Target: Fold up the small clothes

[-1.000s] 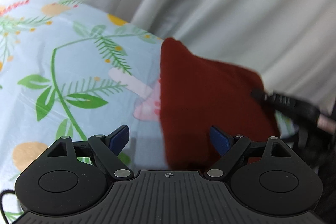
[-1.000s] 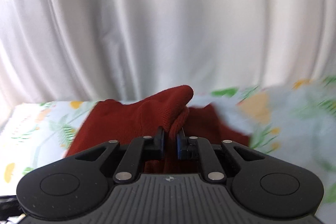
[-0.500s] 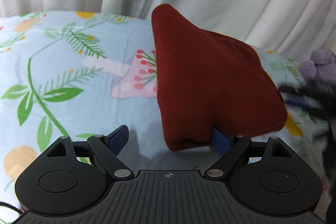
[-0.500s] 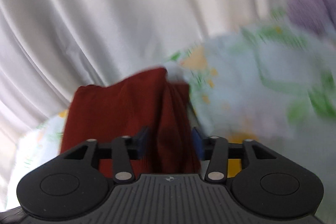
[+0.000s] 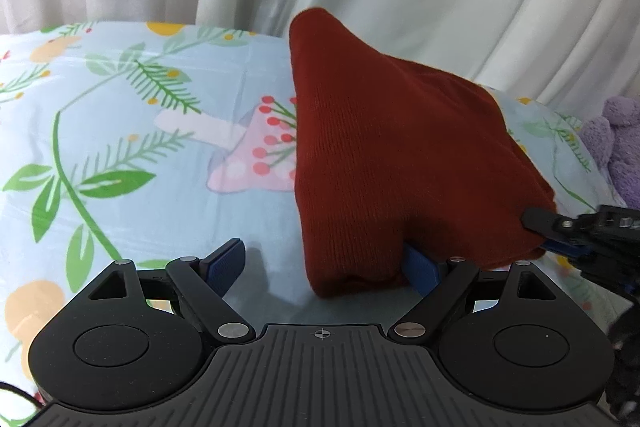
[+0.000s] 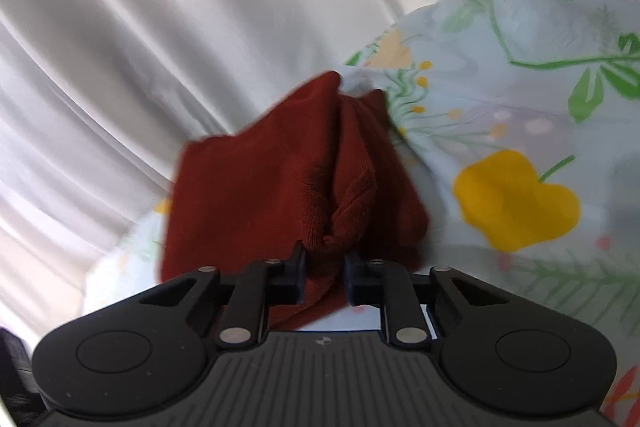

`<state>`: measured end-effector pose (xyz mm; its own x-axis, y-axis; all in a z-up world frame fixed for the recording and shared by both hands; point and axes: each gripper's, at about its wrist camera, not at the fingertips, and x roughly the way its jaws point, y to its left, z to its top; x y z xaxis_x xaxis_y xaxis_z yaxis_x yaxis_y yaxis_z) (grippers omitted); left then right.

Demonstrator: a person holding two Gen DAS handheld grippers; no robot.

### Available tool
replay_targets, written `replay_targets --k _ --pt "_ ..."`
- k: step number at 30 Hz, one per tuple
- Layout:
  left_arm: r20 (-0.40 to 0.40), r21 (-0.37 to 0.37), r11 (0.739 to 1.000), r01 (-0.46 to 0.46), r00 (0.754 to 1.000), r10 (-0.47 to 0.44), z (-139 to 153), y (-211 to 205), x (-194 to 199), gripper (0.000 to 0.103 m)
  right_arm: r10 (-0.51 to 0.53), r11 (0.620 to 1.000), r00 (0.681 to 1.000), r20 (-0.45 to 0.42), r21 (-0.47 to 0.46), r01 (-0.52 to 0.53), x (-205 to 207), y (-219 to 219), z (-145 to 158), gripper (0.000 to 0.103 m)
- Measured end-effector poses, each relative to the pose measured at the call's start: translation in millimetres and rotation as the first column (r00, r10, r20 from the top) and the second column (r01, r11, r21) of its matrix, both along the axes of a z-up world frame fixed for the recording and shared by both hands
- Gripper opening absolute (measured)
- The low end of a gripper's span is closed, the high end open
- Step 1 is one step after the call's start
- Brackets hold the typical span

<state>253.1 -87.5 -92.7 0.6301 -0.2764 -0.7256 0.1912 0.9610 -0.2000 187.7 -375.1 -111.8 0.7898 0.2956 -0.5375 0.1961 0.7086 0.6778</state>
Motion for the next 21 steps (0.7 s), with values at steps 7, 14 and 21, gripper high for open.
replay_targets --k 7,14,21 --pt "0.003 -0.017 1.000 -0.020 1.000 0.020 2 5 2 0.091 -0.061 0.969 0.998 -0.021 0.240 0.064 -5 -29 -13 0.015" --pt "-0.034 -0.042 0.999 0.007 0.999 -0.009 2 22 -4 0.091 0.006 0.996 0.997 -0.077 -0.093 -0.013 3 -2 -3 0.017" --pt "0.015 -0.097 0.989 -0.116 0.993 0.118 31 83 3 0.090 -0.036 0.979 0.999 -0.024 -0.203 0.030 6 -28 20 0.034"
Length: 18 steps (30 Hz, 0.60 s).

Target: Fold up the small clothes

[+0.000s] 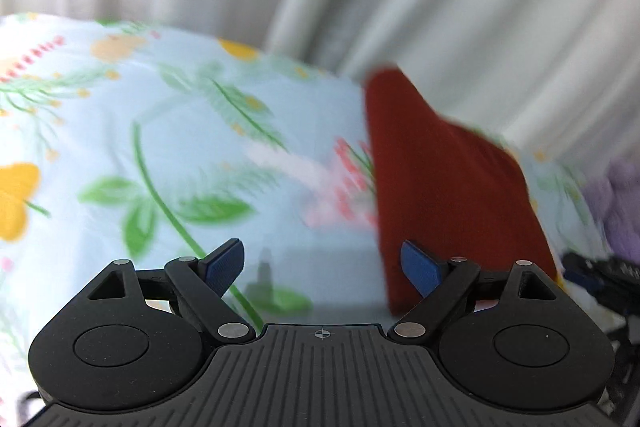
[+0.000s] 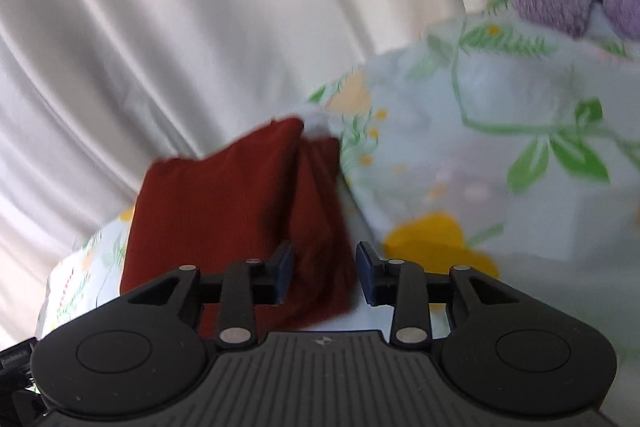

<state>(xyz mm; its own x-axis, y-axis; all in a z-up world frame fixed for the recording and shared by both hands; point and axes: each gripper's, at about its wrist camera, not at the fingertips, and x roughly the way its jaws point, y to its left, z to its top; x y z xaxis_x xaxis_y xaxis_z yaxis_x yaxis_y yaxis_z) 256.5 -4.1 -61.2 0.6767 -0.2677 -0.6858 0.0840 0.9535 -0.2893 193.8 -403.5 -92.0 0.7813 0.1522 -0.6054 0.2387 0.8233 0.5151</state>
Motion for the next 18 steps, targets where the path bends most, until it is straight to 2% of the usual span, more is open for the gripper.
replay_targets --k 1,3,5,7,8,9,12,15,16,18 --pt "0.001 -0.003 1.000 -0.017 1.000 0.017 2 1 7 0.090 0.007 1.000 1.000 0.003 0.003 -0.007 7 0 3 0.035" --pt "0.013 -0.031 0.999 -0.025 1.000 0.025 5 -2 22 0.091 0.059 0.998 0.998 0.030 0.009 -0.059 28 5 5 0.051" --pt "0.011 -0.067 0.997 -0.027 1.000 0.028 5 -10 36 0.091 0.099 0.995 0.995 0.028 -0.001 -0.099 53 13 2 0.052" --pt "-0.008 -0.089 0.996 -0.018 1.000 0.018 2 -21 50 0.091 0.144 0.989 0.990 0.006 -0.028 -0.144 77 23 -3 0.044" --pt "-0.017 -0.091 0.996 -0.018 1.000 0.016 1 -26 55 0.091 0.158 0.987 0.987 0.001 -0.043 -0.158 84 28 -5 0.020" --pt "-0.020 -0.092 0.996 -0.016 1.000 0.015 0 -32 59 0.091 0.181 0.981 0.983 0.003 -0.067 -0.181 89 34 -6 0.012" --pt "-0.012 -0.103 0.995 0.015 1.000 -0.016 -2 -45 69 0.092 0.179 0.966 0.984 0.016 -0.195 -0.172 85 45 -1 0.006" --pt "0.004 -0.092 0.995 0.036 0.999 -0.035 -4 -57 78 0.092 0.106 0.973 0.994 -0.009 -0.207 -0.106 82 30 -11 0.005" --pt "0.007 -0.086 0.996 0.038 0.999 -0.037 -4 -60 81 0.092 0.105 0.976 0.994 -0.014 -0.189 -0.105 81 26 -17 0.005" --pt "0.006 -0.082 0.996 0.035 0.999 -0.035 -5 -66 88 0.092 0.130 0.970 0.992 0.004 -0.210 -0.126 79 27 -18 0.005"
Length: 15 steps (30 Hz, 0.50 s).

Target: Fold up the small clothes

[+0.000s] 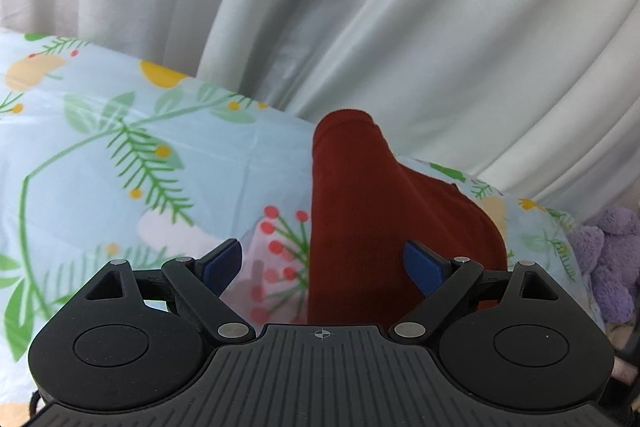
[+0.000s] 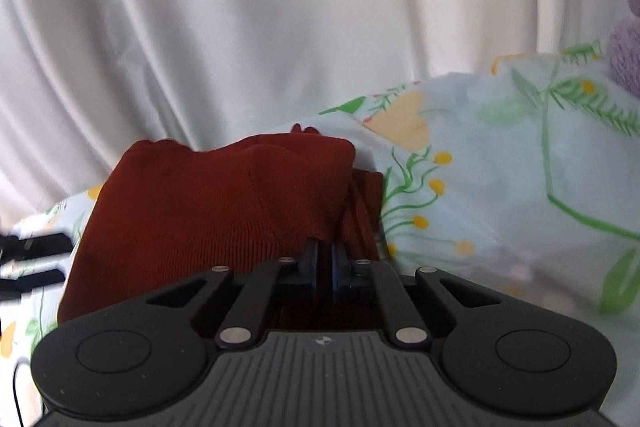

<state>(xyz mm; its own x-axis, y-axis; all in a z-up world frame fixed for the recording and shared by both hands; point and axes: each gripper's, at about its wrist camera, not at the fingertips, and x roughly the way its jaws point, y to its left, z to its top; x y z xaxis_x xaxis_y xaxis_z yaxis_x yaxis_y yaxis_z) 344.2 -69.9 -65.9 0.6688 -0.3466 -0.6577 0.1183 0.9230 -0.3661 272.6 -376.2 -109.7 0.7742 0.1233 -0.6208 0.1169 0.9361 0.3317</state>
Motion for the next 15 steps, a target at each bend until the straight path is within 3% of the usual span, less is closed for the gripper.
replay_targets --k 2,8,12,15 --pt "0.017 0.004 1.000 -0.012 1.000 0.011 2 -3 5 0.092 0.009 1.000 1.000 0.010 0.022 -0.009 -3 -4 7 0.008" --pt "0.072 0.063 0.995 -0.072 0.995 0.067 8 -17 22 0.092 -0.093 0.985 0.993 0.072 0.152 0.081 -10 -25 18 0.015" --pt "0.121 0.054 0.990 -0.128 0.985 0.121 7 -33 44 0.093 -0.049 0.975 0.991 0.124 0.220 0.020 23 -1 29 0.020" --pt "0.171 0.106 0.977 -0.187 0.971 0.167 -1 -47 61 0.094 -0.006 0.959 0.998 0.070 0.284 -0.014 68 26 20 0.021"
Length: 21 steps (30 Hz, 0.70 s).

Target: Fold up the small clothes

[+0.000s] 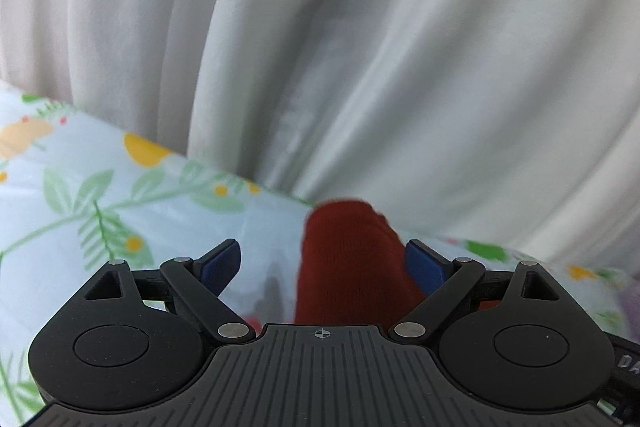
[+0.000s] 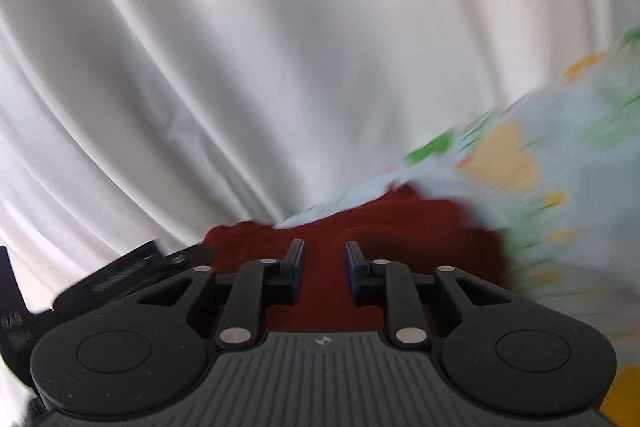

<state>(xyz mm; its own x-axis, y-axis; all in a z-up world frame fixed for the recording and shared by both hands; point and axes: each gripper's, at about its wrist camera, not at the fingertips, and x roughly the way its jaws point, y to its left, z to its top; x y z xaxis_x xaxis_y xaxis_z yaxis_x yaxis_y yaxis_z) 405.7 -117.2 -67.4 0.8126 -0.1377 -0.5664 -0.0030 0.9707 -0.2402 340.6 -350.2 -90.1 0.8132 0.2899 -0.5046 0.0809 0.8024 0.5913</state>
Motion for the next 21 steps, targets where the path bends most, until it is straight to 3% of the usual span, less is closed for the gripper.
replay_targets --k 2,4,6,9,12,14,17,19,20,21 --pt "0.010 0.041 0.999 -0.030 1.000 0.029 -7 -7 10 0.094 0.006 1.000 0.999 -0.042 -0.027 -0.007 26 11 -14 0.020" --pt "-0.018 0.051 0.998 -0.031 0.999 0.031 -16 -10 17 0.095 -0.013 0.997 1.000 -0.013 -0.075 0.012 33 10 -25 0.016" --pt "-0.068 0.069 0.997 -0.020 0.997 0.025 -26 -15 24 0.095 -0.035 0.996 0.999 0.014 -0.085 0.036 31 3 -33 0.000" --pt "-0.086 0.122 0.992 -0.027 0.996 0.037 -30 -22 29 0.096 -0.067 0.993 0.996 0.054 -0.092 0.072 26 0 -41 0.000" --pt "-0.068 0.197 0.980 -0.039 0.996 0.054 -32 -29 28 0.098 -0.082 0.979 0.994 0.071 -0.182 0.094 30 13 -41 0.000" --pt "-0.083 0.174 0.984 -0.034 0.995 0.049 -32 -24 29 0.098 -0.079 0.980 0.994 0.073 -0.179 0.091 30 13 -39 0.000" --pt "-0.123 0.048 0.998 0.044 0.992 -0.037 -30 -1 25 0.098 -0.015 0.995 1.000 0.016 -0.096 0.017 18 -6 -27 0.000" --pt "-0.140 -0.098 0.989 0.111 0.982 -0.124 -25 27 15 0.098 0.010 0.999 1.000 0.020 -0.041 -0.009 -4 -25 -16 0.021" --pt "-0.143 -0.177 0.974 0.141 0.975 -0.167 -23 43 9 0.098 -0.003 1.000 1.000 0.014 -0.026 0.003 -19 -40 -13 0.071" --pt "-0.153 -0.244 0.955 0.169 0.966 -0.210 -21 57 3 0.098 -0.007 1.000 1.000 0.003 -0.007 0.007 -32 -54 -13 0.084"
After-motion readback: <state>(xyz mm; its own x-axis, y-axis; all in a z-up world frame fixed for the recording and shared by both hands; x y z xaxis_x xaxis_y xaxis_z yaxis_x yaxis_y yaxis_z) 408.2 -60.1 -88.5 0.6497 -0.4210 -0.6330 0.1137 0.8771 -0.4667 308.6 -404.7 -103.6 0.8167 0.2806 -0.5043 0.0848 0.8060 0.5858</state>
